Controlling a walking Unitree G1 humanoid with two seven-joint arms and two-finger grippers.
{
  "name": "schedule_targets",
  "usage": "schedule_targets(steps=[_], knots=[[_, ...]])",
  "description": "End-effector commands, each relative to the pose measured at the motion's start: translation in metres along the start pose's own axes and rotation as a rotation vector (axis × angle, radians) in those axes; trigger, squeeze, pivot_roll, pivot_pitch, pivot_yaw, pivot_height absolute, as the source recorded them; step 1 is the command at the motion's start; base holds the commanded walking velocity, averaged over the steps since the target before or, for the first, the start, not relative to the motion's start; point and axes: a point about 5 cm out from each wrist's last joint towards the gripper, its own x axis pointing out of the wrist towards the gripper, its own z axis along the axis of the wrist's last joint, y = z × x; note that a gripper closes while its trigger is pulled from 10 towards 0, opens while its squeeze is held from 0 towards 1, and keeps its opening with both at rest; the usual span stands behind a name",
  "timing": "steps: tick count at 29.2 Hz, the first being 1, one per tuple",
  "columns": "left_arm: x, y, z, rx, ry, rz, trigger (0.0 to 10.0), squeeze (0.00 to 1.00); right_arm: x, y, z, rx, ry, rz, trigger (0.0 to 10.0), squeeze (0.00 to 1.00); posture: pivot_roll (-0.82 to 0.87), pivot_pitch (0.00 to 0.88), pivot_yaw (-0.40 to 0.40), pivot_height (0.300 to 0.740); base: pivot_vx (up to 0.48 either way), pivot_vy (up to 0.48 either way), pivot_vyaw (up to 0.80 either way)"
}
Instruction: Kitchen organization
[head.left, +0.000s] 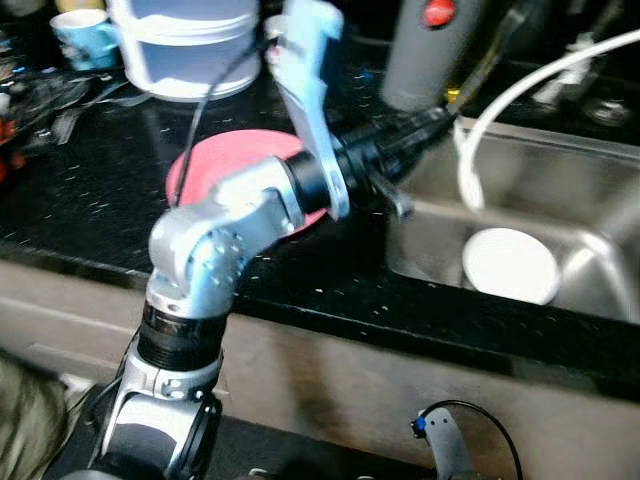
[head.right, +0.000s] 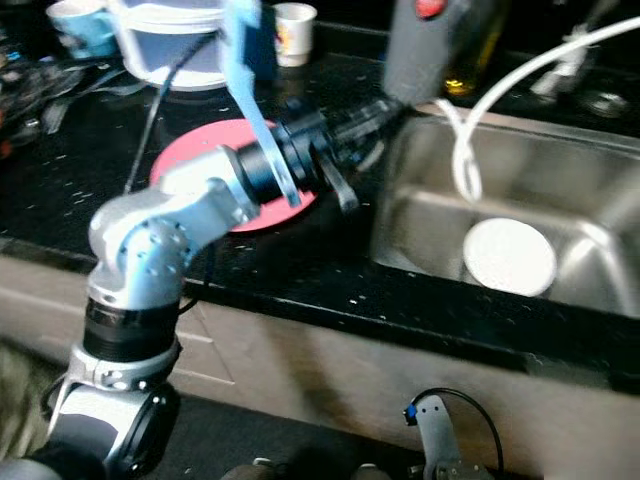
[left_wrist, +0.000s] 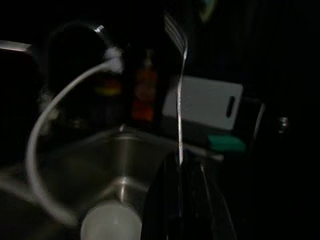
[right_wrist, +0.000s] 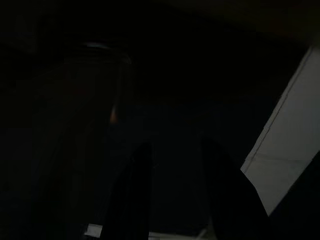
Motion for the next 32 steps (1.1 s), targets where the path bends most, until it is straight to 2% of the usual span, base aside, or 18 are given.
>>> schedule_targets(steps=[1, 7, 9, 10, 12, 15, 16, 18, 19, 20, 22, 23, 25, 27, 28, 29, 30, 32], knots=[[-0.001, 0.006, -0.012, 0.039, 0.042, -0.008, 10.0, 0.00, 0.000, -0.002, -0.010, -0.001, 0.036, -0.008, 10.0, 0.00, 0.05, 0.178, -0.043, 0.740, 0.000, 0.000, -0.79], [-0.003, -0.004, -0.022, 0.145, 0.124, -0.030, 10.0, 0.00, 0.000, -0.002, -0.010, -0.003, 0.035, -0.009, 10.0, 0.00, 0.05, 0.177, -0.043, 0.740, 0.000, 0.000, -0.79], [-0.002, -0.008, -0.031, 0.256, 0.220, -0.035, 10.0, 0.00, 0.000, -0.002, -0.010, -0.006, 0.037, -0.009, 10.0, 0.00, 0.05, 0.173, -0.042, 0.740, 0.000, 0.000, -0.80], [-0.002, -0.008, -0.031, 0.256, 0.220, -0.035, 10.0, 0.00, 0.000, -0.002, -0.010, -0.006, 0.037, -0.009, 10.0, 0.00, 0.05, 0.173, -0.042, 0.740, 0.000, 0.000, -0.80], [-0.002, -0.009, -0.035, 0.309, 0.253, -0.046, 10.0, 0.00, 0.000, -0.002, -0.010, -0.007, 0.037, -0.009, 10.0, 0.00, 0.05, 0.173, -0.042, 0.740, 0.000, 0.000, -0.80], [0.007, -0.011, -0.040, 0.515, 0.318, -0.050, 10.0, 0.00, 0.000, -0.002, -0.010, -0.012, 0.039, -0.009, 10.0, 0.00, 0.05, 0.166, -0.042, 0.740, 0.000, 0.000, -0.80], [0.007, -0.011, -0.040, 0.515, 0.318, -0.050, 10.0, 0.00, 0.000, -0.002, -0.010, -0.012, 0.039, -0.009, 10.0, 0.00, 0.05, 0.166, -0.042, 0.740, 0.000, 0.000, -0.80], [0.015, -0.004, -0.044, 0.690, 0.396, 0.005, 10.0, 0.00, 0.000, -0.001, -0.011, -0.007, 0.033, -0.011, 10.0, 0.00, 0.05, 0.158, -0.038, 0.740, 0.000, 0.000, -0.33], [0.015, -0.004, -0.044, 0.690, 0.396, 0.005, 10.0, 0.00, 0.000, -0.001, -0.011, -0.007, 0.033, -0.011, 10.0, 0.00, 0.05, 0.158, -0.038, 0.740, 0.000, 0.000, 0.00], [0.019, 0.002, -0.044, 0.756, 0.418, 0.049, 10.0, 0.00, 0.000, -0.001, -0.011, -0.007, 0.031, -0.012, 10.0, 0.00, 0.05, 0.158, -0.038, 0.740, 0.000, 0.000, 0.00], [0.025, 0.014, -0.040, 0.823, 0.424, 0.152, 10.0, 0.00, 0.000, -0.001, -0.011, -0.009, 0.030, -0.011, 10.0, 0.00, 0.05, 0.157, -0.035, 0.740, 0.000, 0.000, 0.00], [0.025, 0.014, -0.040, 0.823, 0.424, 0.152, 10.0, 0.00, 0.000, -0.001, -0.011, -0.009, 0.030, -0.011, 10.0, 0.00, 0.05, 0.157, -0.035, 0.740, 0.000, 0.000, 0.00], [0.028, 0.022, -0.041, 0.919, 0.447, 0.205, 10.0, 0.00, 0.000, 0.000, -0.011, -0.010, 0.030, -0.009, 10.0, 0.00, 0.05, 0.160, -0.033, 0.740, 0.000, 0.000, 0.00], [0.032, 0.029, -0.039, 1.060, 0.459, 0.266, 10.0, 0.00, 0.001, 0.000, -0.011, -0.006, 0.029, -0.008, 10.0, 0.00, 0.05, 0.162, -0.032, 0.740, 0.000, 0.000, 0.00], [0.032, 0.029, -0.039, 1.060, 0.459, 0.266, 10.0, 0.00, 0.001, 0.000, -0.011, -0.006, 0.029, -0.008, 10.0, 0.00, 0.05, 0.162, -0.032, 0.740, 0.000, 0.000, 0.00], [0.035, 0.031, -0.038, 1.116, 0.446, 0.287, 10.0, 0.67, 0.001, 0.000, -0.011, -0.004, 0.028, -0.008, 10.0, 0.00, 0.04, 0.165, -0.030, 0.740, 0.000, 0.000, 0.00], [0.036, 0.030, -0.037, 1.092, 0.420, 0.287, 10.0, 1.00, 0.001, 0.000, -0.011, -0.004, 0.028, -0.008, 10.0, 0.00, 0.04, 0.165, -0.030, 0.740, 0.000, 0.000, 0.00], [0.038, 0.027, -0.036, 1.069, 0.391, 0.276, 10.0, 1.00, 0.001, 0.001, -0.010, -0.003, 0.028, -0.008, 10.0, 0.00, 0.04, 0.169, -0.030, 0.740, 0.000, 0.000, 0.00]])
